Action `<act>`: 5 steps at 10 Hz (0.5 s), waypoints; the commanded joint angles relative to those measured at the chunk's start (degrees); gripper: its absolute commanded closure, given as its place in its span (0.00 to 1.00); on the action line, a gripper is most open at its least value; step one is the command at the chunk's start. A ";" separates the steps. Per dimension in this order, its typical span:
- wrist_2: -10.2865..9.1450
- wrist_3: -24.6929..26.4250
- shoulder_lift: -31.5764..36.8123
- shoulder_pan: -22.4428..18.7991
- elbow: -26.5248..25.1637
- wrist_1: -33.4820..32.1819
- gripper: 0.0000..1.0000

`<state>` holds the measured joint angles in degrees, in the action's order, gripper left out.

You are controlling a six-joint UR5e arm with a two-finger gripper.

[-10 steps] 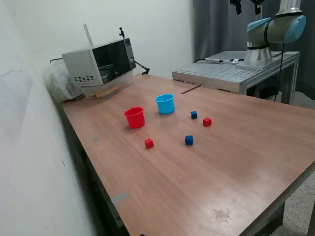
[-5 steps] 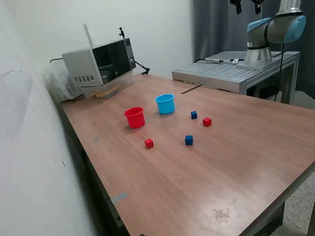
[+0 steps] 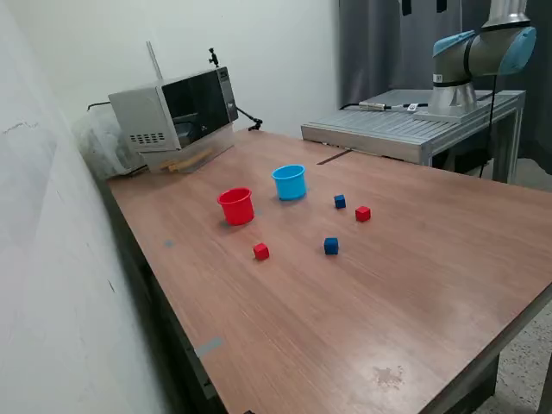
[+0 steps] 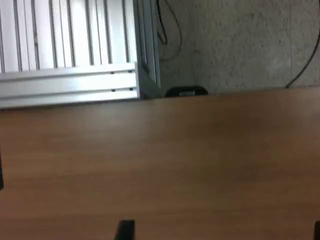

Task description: Place red objects in the red bin, and blue objects in the blue bin.

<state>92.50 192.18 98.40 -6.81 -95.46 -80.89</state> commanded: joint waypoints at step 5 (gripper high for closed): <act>-0.13 4.50 -10.47 0.57 -4.71 -30.84 0.00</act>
<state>92.39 194.53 92.26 -6.39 -97.21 -103.65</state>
